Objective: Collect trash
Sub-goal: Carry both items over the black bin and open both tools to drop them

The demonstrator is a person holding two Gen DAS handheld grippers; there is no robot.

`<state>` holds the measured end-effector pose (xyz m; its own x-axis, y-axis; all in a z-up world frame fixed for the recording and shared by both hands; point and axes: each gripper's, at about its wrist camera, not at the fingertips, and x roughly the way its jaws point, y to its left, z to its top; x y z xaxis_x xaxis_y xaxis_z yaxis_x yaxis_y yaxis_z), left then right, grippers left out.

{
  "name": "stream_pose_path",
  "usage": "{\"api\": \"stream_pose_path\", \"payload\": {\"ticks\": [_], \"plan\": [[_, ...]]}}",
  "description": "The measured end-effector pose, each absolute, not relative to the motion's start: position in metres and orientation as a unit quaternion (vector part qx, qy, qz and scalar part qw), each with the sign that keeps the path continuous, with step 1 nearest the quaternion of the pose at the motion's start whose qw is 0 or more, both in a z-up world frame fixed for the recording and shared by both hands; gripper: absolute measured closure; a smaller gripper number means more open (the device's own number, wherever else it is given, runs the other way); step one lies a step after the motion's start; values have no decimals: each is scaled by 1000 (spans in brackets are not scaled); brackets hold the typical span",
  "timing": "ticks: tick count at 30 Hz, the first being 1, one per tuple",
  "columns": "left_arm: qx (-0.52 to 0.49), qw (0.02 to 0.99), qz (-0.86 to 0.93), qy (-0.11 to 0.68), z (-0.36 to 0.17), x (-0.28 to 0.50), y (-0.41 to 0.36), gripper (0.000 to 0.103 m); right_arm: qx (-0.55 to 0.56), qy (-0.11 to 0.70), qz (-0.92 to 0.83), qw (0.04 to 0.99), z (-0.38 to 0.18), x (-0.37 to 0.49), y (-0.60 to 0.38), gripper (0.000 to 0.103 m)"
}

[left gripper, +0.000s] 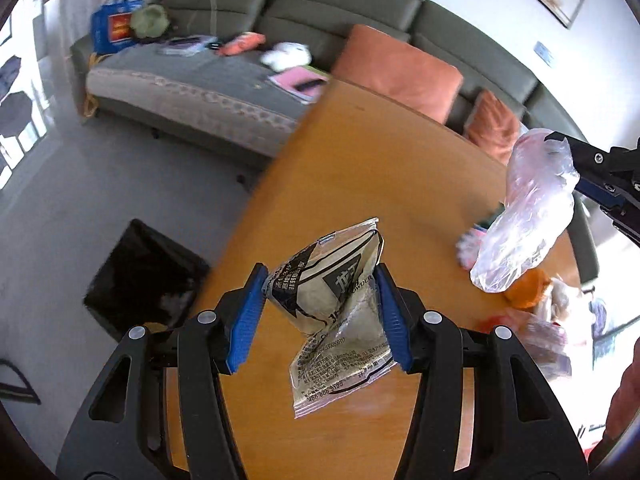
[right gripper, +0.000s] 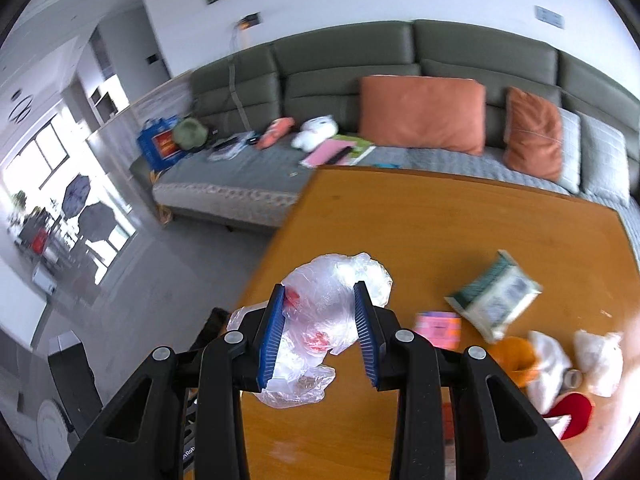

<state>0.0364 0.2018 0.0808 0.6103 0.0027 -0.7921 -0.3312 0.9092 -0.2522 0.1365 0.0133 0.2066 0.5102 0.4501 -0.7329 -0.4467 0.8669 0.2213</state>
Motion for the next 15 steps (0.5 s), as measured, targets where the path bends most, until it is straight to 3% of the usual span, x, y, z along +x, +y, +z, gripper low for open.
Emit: {"api": "stream_pose_path", "payload": {"ticks": [15], "plan": [[-218, 844, 228, 433, 58, -51, 360, 50, -59, 441, 364, 818, 184, 77, 208, 67]]}}
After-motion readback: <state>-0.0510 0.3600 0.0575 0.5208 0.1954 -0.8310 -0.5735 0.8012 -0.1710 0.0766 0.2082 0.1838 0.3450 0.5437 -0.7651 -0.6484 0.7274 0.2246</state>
